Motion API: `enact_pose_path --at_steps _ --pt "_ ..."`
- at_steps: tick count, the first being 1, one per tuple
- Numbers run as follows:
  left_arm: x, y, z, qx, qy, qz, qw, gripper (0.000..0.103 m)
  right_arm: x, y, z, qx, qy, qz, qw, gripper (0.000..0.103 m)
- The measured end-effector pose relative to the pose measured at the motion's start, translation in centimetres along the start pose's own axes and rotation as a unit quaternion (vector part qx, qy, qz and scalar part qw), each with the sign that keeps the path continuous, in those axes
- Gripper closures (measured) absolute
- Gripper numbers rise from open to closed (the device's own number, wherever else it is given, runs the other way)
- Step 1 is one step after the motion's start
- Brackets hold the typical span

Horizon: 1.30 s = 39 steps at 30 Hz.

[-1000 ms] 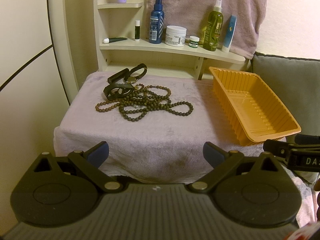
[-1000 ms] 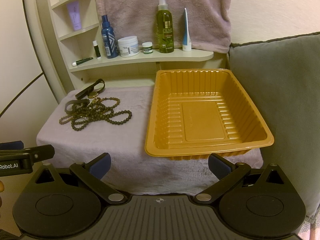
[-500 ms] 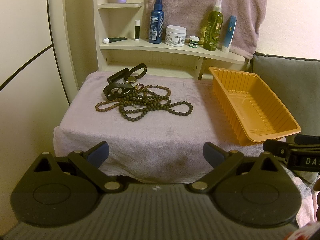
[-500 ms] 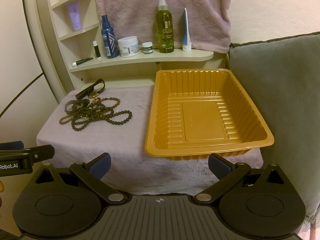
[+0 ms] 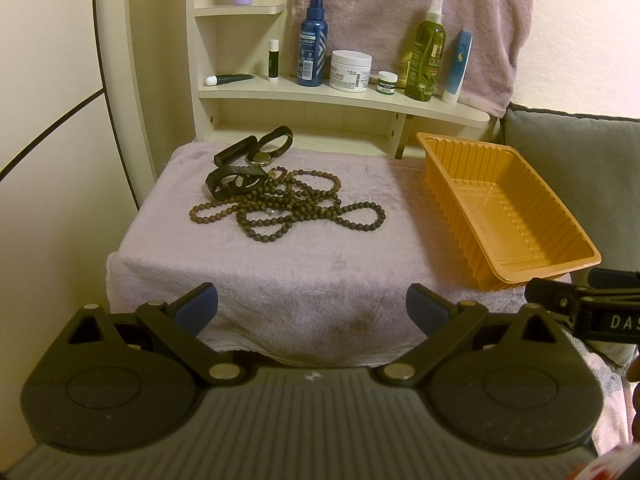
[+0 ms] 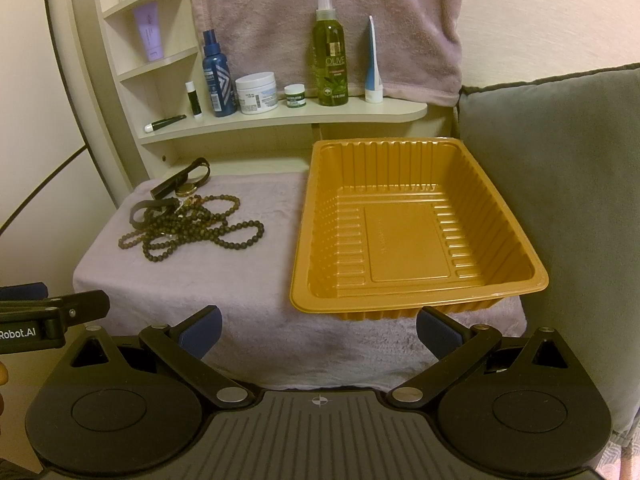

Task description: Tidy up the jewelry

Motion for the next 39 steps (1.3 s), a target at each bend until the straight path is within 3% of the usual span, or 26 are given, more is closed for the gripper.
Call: enact_pose_path --at_steps 18,26,30,35,39 --pt "0.0 0.3 -0.2 -0.009 -0.010 -0.010 0.9999 0.003 -0.4 0.1 -0.4 -0.014 -0.011 0.017 1.000 0.000" --pt "1.2 1.7 0.2 -0.024 -0.043 -0.050 0.9975 0.003 -5.9 -0.5 -1.9 -0.056 -0.083 0.074 0.992 0.001" --pt "2.2 2.4 1.5 -0.024 -0.054 -0.072 0.9956 0.003 -9.6 -1.3 -1.9 -0.056 -0.118 0.096 0.987 0.001" --pt "2.4 3.3 2.7 -0.030 -0.060 -0.079 0.9946 0.003 -13.1 -2.0 -1.1 -0.063 -0.128 0.108 0.984 0.001" --pt "1.7 3.7 3.2 -0.039 -0.072 -0.070 0.9942 0.003 -15.1 -2.5 0.0 -0.067 -0.113 0.115 0.985 0.019"
Point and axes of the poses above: each gripper's, at about its wrist camera, not at the fingertips, and z roughly the way its jaws point, x to its left, y to its top, the point moved 3 cm from there along z, roughly the way its jaws point, and after that the axes turned 13 degrees about -z, right-handed, at the moved point
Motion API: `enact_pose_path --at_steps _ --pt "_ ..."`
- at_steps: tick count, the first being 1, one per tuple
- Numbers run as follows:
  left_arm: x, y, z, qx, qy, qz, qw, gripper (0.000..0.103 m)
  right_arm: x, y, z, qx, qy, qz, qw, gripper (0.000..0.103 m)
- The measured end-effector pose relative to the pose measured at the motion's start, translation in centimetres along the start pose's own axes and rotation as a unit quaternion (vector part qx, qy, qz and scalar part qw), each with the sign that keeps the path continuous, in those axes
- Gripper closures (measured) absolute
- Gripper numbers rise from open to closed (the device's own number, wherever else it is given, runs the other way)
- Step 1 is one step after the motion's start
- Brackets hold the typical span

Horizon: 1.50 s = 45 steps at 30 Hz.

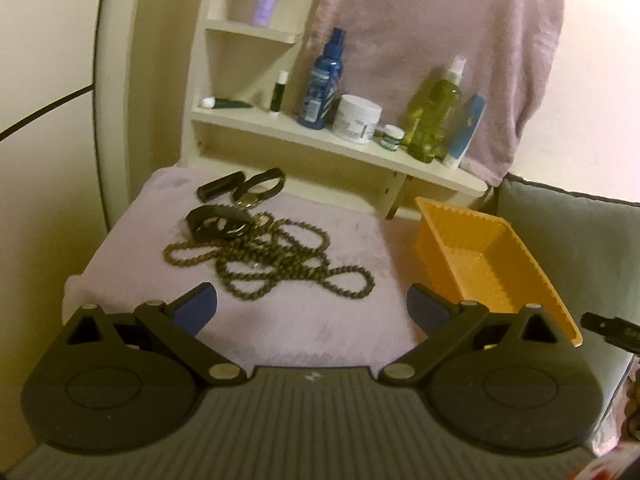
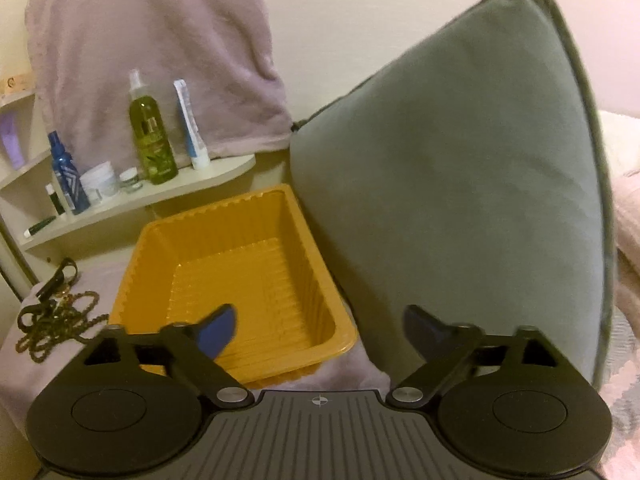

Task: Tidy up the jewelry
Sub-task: 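Grasp the orange tray's rim with the right tool and tilt it up, then grasp the dark bead necklace with the left tool while the right tool holds the tray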

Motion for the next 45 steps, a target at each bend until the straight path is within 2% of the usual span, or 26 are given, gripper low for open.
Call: enact_pose_path --at_steps 5,12,20,25,30,37,40,45 --pt "-0.8 -0.3 1.2 0.002 -0.004 0.009 0.9999 0.003 -1.2 -0.4 2.4 0.017 0.009 0.011 1.000 0.035" --pt "-1.3 -0.4 2.6 0.000 -0.003 0.005 1.0000 0.003 -2.1 -0.8 5.5 0.036 0.046 0.034 0.998 0.055" --pt "-1.6 -0.3 3.7 0.007 -0.004 0.000 1.0000 0.003 -2.4 -1.2 7.7 0.052 0.071 0.051 0.995 0.076" --pt "-1.7 -0.3 3.9 0.006 -0.004 0.001 1.0000 0.003 -2.1 -1.0 8.3 0.049 0.080 0.055 0.994 0.094" --pt "-1.5 -0.1 4.0 0.004 -0.002 0.002 1.0000 0.003 -1.2 -0.6 7.7 0.044 0.068 0.037 0.996 0.096" --pt "-0.1 0.3 4.4 -0.015 0.010 0.033 0.9993 0.003 1.9 0.9 5.3 0.017 0.031 -0.017 0.999 0.098" --pt "1.1 0.4 4.8 -0.018 0.022 0.047 0.9985 0.007 3.4 1.3 4.7 0.011 0.011 -0.046 0.999 0.098" --pt "2.7 0.4 6.6 -0.014 0.035 0.086 0.9956 0.021 5.0 1.6 4.2 0.008 -0.002 -0.076 0.997 0.097"
Point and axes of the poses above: each gripper's, at about its wrist camera, not at the fingertips, and z roughly the way its jaws point, x to its left, y to its top, the point moved 3 cm from there along z, roughly the way its jaws point, and after that the axes turned 13 degrees about -z, right-handed, at the moved point
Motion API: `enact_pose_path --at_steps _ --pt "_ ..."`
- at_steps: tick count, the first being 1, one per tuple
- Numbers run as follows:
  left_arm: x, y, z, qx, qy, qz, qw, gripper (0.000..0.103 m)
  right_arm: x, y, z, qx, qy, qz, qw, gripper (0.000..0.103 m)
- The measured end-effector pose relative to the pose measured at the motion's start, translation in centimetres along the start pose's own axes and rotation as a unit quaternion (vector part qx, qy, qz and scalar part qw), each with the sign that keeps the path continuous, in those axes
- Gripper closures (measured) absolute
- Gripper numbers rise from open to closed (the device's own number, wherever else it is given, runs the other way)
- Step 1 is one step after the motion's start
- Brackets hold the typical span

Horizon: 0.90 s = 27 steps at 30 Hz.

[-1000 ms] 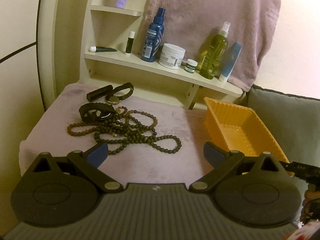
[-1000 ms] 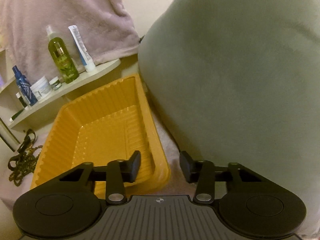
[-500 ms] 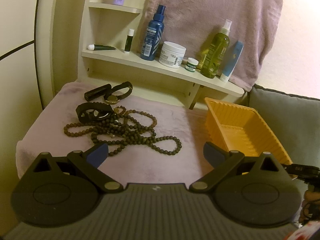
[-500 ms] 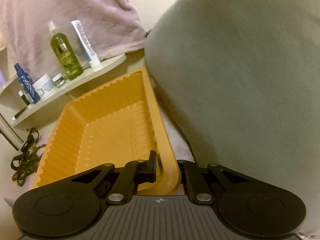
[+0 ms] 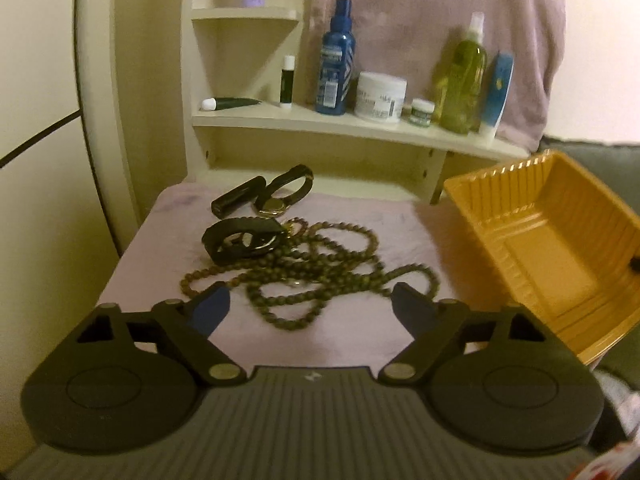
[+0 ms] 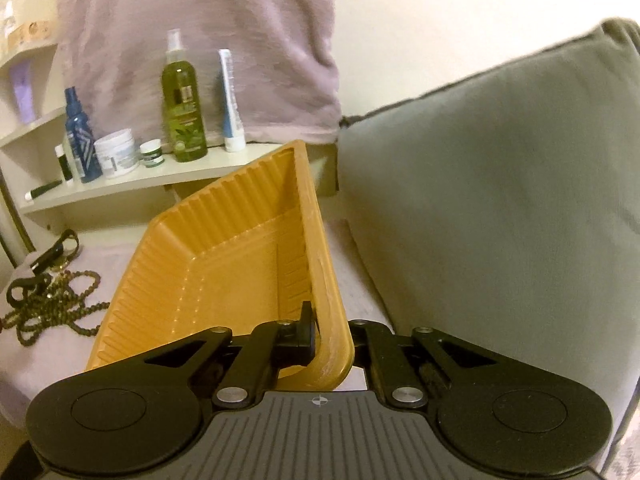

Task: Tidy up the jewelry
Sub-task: 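Grasp the dark bead necklace with the left tool while the right tool holds the tray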

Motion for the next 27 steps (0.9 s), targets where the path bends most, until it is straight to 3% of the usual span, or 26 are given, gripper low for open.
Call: enact_pose_path --at_steps 4,9,13,16,20,27 --pt "1.2 -0.4 2.3 0.018 0.000 0.011 0.9998 0.030 0.5 0.4 -0.1 0.005 -0.007 -0.013 1.000 0.097" --pt "2.8 -0.2 4.8 0.028 0.014 -0.016 0.9994 0.060 0.8 0.7 -0.1 0.011 -0.016 -0.021 1.000 0.098" --pt "3.7 0.0 6.6 0.042 0.027 -0.021 0.9985 0.074 1.1 0.7 -0.2 0.017 -0.020 -0.028 0.999 0.098" --pt "3.7 0.1 7.0 0.042 0.025 -0.016 0.9987 0.077 1.2 0.8 -0.1 0.019 -0.022 -0.029 0.999 0.098" --pt "3.2 0.5 7.0 0.046 0.036 0.001 0.9983 0.097 1.1 0.9 0.2 0.020 -0.021 -0.028 0.999 0.098" --pt "2.4 2.9 4.6 0.033 0.010 0.032 0.9989 0.097 1.0 0.7 0.3 0.016 -0.016 -0.024 0.999 0.098"
Point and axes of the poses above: each gripper's, at about its wrist camera, not at the fingertips, and z roughly the way its jaws point, x to its left, y to its top, the point moved 3 cm from there along z, roughly the way its jaws point, and after that the axes turned 13 degrees about -z, right-handed, at the moved point
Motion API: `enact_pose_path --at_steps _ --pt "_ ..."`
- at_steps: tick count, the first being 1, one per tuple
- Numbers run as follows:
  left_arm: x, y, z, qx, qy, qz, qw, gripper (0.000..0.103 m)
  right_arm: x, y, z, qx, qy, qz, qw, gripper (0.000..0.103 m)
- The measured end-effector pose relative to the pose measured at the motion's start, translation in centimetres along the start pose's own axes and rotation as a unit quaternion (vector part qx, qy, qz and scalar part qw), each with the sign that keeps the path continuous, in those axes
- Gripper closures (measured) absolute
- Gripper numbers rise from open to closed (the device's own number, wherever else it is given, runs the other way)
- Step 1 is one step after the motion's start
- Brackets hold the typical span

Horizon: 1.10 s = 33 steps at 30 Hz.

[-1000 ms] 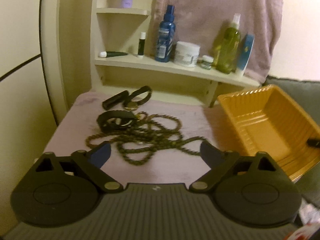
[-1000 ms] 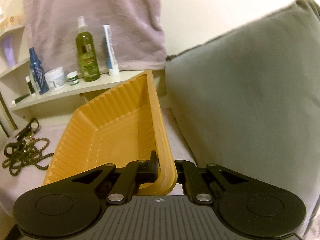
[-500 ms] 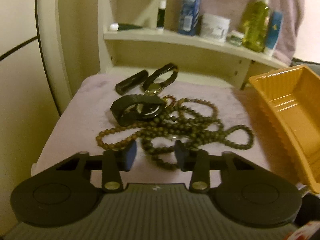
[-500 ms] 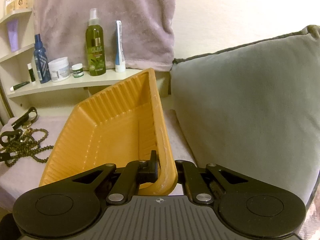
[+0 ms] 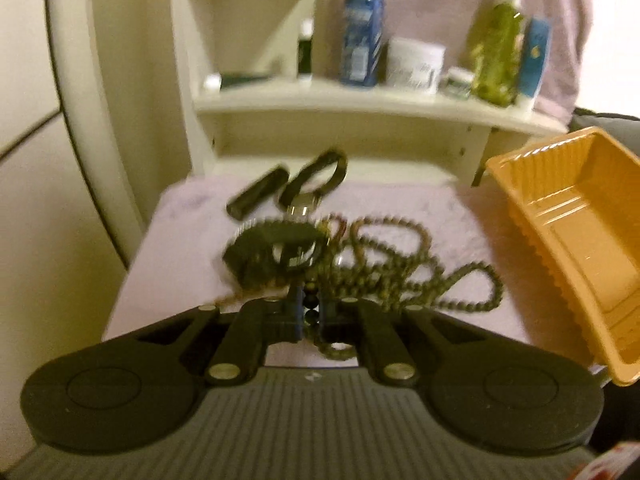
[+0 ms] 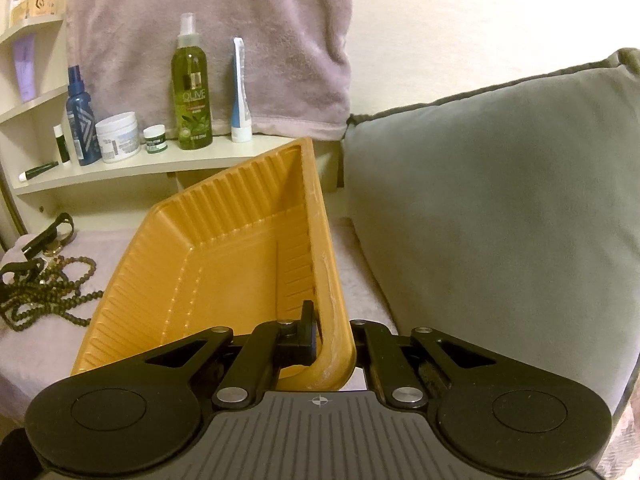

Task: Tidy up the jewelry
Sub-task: 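Grasp the dark bead necklace with the left tool while the right tool holds the tray, then lift the dark bead necklace with the left tool and release it into the tray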

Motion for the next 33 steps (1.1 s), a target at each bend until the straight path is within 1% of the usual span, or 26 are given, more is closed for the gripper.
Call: enact_pose_path --at_steps 4,9,14,20,26,33 --pt "-1.2 3.1 -2.2 -0.022 -0.016 0.046 0.9986 0.097 0.0 0.0 -0.1 -0.007 0.003 0.001 1.000 0.098" --pt "-3.3 7.4 -5.4 -0.057 -0.039 0.095 0.9930 0.097 -0.1 0.1 -0.1 -0.016 0.005 0.002 1.000 0.098" --pt "-5.5 10.9 -8.2 -0.077 -0.061 0.126 0.9871 0.097 -0.1 0.3 -0.2 -0.022 0.006 0.004 1.000 0.098" --pt "-7.6 13.8 -10.8 -0.095 -0.089 0.144 0.9809 0.097 0.0 0.4 -0.2 -0.026 0.001 0.001 1.000 0.098" --pt "-9.8 16.2 -13.2 -0.122 -0.101 0.164 0.9736 0.097 0.0 0.6 -0.2 -0.032 -0.004 -0.004 0.999 0.098" --pt "-11.9 18.9 -15.7 -0.149 -0.120 0.169 0.9669 0.097 -0.1 0.5 -0.5 -0.041 -0.017 -0.002 0.999 0.098"
Point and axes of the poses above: each gripper's, at about its wrist camera, not at the fingertips, and z roughly the way its jaws point, x to its left, y to its top, the point moved 3 cm from there along z, roughly the way its jaws point, and after that the axes turned 13 degrees about -z, right-handed, at the moved point
